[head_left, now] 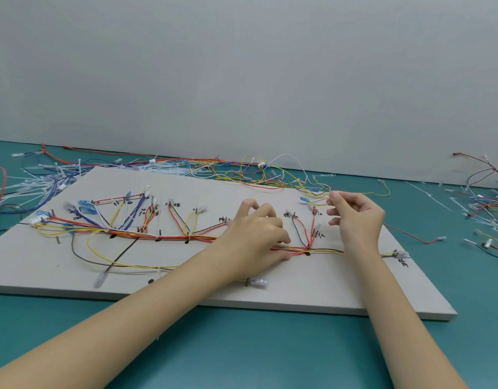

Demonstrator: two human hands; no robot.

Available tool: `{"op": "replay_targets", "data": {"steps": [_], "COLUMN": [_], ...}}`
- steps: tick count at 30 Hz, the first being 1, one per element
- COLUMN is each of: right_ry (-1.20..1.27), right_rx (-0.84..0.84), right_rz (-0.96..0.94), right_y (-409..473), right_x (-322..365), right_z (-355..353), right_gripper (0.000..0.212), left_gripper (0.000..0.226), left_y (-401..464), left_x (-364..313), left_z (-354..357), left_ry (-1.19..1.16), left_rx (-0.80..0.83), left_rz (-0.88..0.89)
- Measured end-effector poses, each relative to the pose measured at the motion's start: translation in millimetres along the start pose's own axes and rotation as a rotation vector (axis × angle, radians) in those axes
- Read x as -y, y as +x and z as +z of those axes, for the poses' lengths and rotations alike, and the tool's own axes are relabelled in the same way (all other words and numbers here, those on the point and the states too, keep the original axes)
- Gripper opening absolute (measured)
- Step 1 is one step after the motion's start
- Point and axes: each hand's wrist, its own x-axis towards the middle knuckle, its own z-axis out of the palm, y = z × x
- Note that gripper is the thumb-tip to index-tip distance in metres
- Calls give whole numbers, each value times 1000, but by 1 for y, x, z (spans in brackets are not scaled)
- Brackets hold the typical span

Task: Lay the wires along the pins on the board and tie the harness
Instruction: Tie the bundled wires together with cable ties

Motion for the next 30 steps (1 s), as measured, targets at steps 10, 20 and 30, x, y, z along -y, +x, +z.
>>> {"op": "replay_targets", "data": {"steps": [10,20,30], "right_ry": [-85,-202,-303], "right_rx": [110,266,334], "right_rz": [-7,-20,-55], "right_y": [-1,-6,-9], "right_x": [-6,-9,-12], "right_z": [2,7,9], "right_gripper": [5,9,22], "left_gripper": [18,15,18], "left_y": [2,2,-1], "left_x": [4,1,0], "left_z": [12,13,11], "left_ry": [-337,-357,-193], "left_rx": [35,61,-43], "left_rz": [-222,-228,-212]}}
